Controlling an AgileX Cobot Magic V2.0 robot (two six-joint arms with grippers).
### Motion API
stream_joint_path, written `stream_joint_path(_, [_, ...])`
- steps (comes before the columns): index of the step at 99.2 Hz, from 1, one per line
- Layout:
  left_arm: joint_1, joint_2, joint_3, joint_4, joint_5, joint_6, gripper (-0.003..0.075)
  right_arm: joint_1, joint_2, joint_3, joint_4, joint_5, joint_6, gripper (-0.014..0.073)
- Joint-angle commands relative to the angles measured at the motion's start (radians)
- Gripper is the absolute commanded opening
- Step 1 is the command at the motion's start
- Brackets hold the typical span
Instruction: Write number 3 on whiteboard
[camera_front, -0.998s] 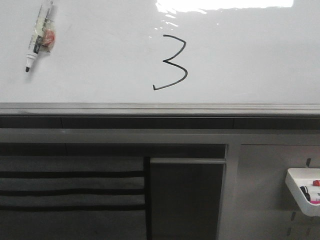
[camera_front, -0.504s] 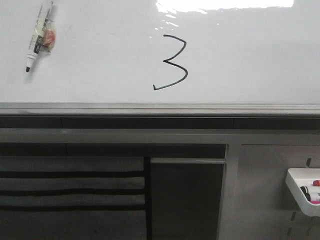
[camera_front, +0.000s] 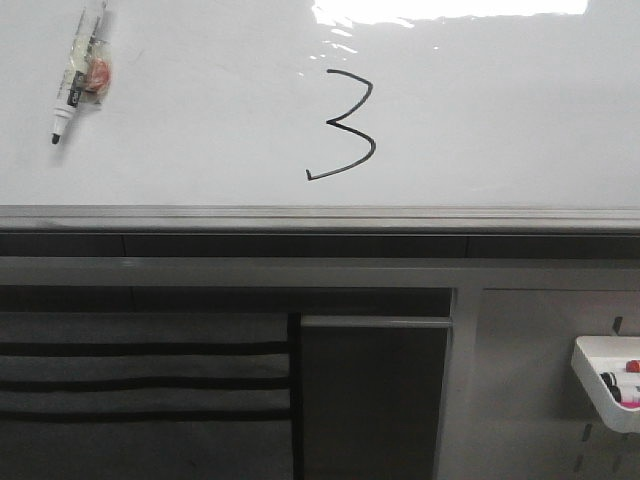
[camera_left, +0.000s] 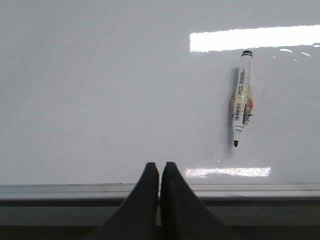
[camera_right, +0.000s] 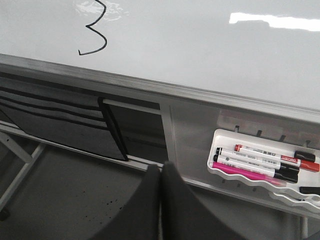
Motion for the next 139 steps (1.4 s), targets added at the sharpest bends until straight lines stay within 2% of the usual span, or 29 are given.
stream_joint_path(1, [-0.007, -0.031, 0.002, 0.000, -0.082, -0.006, -0.0018, -0.006, 0.011, -0.023, -0.013, -0.063, -0.003, -0.0074])
stream_joint_path(26, [-0.007, -0.031, 0.002, 0.000, -0.082, -0.006, -0.0018, -0.009, -0.001, -0.021, -0.039, -0.069, -0.003, -0.0074])
stream_joint_path(27, [-0.007, -0.031, 0.002, 0.000, -0.082, -0.006, -0.0018, -0.045, -0.084, 0.041, -0.030, -0.181, -0.003, -0.0074])
stream_joint_path(61, [-0.007, -0.031, 0.002, 0.000, -0.082, -0.006, -0.0018, -0.233, -0.319, 0.477, -0.018, -0.683, -0.003, -0.0074])
stream_joint_path(90, [-0.007, -0.031, 0.002, 0.000, -0.082, -0.006, -0.0018, -0.275, -0.380, 0.754, -0.018, -1.012, -0.003, -0.0074])
stream_joint_path(94, [-0.007, -0.031, 0.002, 0.000, -0.082, -0.006, -0.0018, -0.275, -0.380, 0.745, -0.018, -0.977, -0.003, -0.0074])
stream_joint_path(139, [-0.007, -0.031, 0.002, 0.000, -0.082, -0.006, -0.0018, -0.275, -0.380, 0.749, -0.018, -1.001, -0.003, -0.0074])
